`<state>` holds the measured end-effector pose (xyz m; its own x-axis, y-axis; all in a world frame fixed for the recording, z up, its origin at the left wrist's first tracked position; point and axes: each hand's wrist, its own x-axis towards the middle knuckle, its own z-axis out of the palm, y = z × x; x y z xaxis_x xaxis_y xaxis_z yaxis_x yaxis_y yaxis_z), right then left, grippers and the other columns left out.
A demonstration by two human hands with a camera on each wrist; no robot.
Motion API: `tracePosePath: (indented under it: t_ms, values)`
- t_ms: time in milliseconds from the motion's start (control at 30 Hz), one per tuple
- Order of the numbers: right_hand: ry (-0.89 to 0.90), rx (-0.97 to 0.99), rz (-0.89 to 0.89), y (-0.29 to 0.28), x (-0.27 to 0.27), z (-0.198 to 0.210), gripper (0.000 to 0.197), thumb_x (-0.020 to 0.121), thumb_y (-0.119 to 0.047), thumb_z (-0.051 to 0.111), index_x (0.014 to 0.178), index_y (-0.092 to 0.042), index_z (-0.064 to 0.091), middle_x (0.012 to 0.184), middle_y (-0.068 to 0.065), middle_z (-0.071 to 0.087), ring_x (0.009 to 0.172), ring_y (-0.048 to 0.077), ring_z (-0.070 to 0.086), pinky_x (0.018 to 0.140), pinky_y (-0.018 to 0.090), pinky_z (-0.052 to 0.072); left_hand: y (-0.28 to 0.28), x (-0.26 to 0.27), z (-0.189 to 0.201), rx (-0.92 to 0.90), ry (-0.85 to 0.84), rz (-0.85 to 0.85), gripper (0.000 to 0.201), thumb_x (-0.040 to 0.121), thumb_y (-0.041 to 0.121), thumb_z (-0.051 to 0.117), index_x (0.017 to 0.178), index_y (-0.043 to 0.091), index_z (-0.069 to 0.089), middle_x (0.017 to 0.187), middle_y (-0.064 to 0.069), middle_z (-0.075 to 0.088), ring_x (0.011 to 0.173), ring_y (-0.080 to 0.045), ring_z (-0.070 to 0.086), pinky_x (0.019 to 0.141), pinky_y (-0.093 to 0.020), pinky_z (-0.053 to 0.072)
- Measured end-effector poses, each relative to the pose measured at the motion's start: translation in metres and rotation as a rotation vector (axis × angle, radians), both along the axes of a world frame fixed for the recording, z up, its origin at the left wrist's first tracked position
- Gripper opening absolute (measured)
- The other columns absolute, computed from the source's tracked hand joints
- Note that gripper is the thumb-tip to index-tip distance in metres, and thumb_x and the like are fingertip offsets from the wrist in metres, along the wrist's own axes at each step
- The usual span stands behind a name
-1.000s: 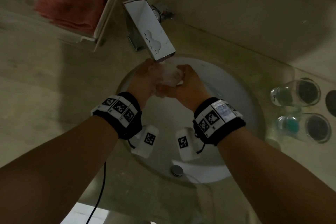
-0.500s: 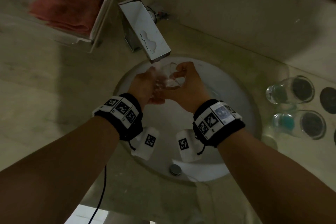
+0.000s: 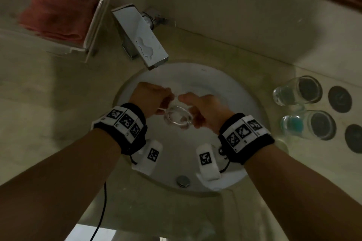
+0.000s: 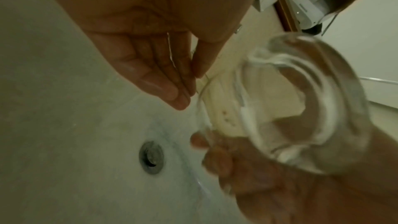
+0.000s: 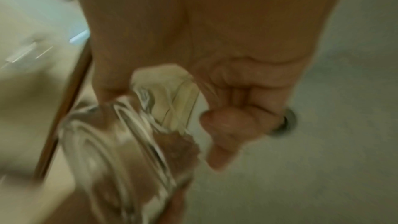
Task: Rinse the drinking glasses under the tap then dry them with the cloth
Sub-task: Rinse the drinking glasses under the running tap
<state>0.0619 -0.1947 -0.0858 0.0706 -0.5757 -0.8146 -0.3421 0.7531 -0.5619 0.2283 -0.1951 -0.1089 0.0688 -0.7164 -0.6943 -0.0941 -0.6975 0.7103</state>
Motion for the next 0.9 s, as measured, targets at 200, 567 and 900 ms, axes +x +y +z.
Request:
tracePosePath:
  t_ms: [200, 567, 900]
  values:
    - [-0.259, 0.286, -0.114, 0.02, -0.017, -0.003, 0.054, 0.074, -0.059, 0.064, 0.095, -0.009, 0.066, 0.074, 0.011, 0.063, 0.052, 0.017, 0.053, 0.048, 0.023, 0.041, 0.004, -0.007, 0.001, 0.006, -0.009, -0.056, 0.024, 0.096, 0.019, 0.064, 0.075, 0.009, 0.071, 0.069, -0.003, 0.072, 0.067, -0.018, 0.067, 0.075, -0.039, 0.059]
    - [-0.063, -0.074, -0.214, 0.02, -0.049, 0.039, 0.051, 0.073, -0.044, 0.079, 0.103, -0.003, 0.069, 0.084, 0.007, 0.063, 0.063, 0.019, 0.056, 0.059, 0.033, 0.054, 0.002, -0.042, 0.011, -0.187, -0.023, -0.151, 0.026, 0.094, 0.022, 0.066, 0.091, -0.002, 0.075, 0.081, -0.018, 0.073, 0.07, -0.022, 0.068, 0.07, -0.039, 0.062]
    - [0.299, -0.641, 0.035, 0.049, -0.136, 0.101, 0.08, 0.048, -0.04, 0.091, 0.116, -0.027, 0.051, 0.109, -0.009, 0.064, 0.089, 0.015, 0.068, 0.074, 0.04, 0.062, 0.003, -0.1, 0.033, -0.368, -0.018, -0.261, 0.011, 0.092, 0.019, 0.068, 0.085, 0.015, 0.076, 0.085, -0.007, 0.075, 0.065, -0.012, 0.069, 0.058, -0.026, 0.058]
